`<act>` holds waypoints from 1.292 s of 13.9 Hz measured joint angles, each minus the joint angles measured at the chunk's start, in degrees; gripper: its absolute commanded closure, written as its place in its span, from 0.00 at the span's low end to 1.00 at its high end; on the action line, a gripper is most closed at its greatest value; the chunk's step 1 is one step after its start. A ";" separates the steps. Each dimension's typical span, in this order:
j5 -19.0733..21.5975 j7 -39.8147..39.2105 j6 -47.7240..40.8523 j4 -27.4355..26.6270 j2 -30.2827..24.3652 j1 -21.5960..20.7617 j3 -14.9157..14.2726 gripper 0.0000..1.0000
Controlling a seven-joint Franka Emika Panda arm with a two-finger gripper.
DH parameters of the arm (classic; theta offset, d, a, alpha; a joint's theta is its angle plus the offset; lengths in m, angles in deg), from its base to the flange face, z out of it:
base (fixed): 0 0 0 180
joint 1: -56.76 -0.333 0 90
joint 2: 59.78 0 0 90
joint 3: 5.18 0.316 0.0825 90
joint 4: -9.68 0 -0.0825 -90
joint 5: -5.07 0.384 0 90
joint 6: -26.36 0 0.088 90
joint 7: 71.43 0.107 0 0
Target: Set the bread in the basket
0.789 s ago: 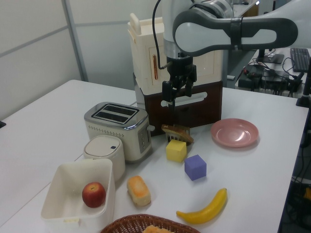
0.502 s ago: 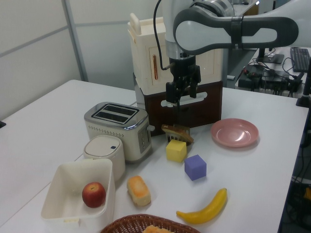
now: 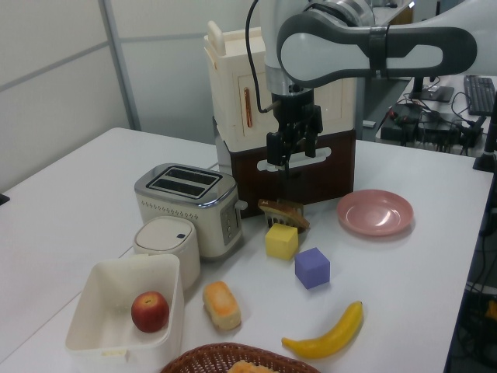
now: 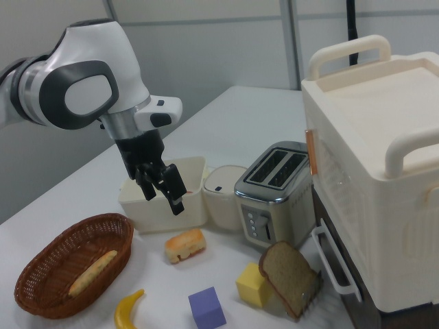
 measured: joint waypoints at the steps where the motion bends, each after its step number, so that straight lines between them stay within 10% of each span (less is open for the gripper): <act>1: 0.00 0.00 -0.02 0.00 0.00 0.00 0.00 0.00; 18: 0.00 -0.18 -0.15 -0.94 0.22 -0.53 0.07 0.00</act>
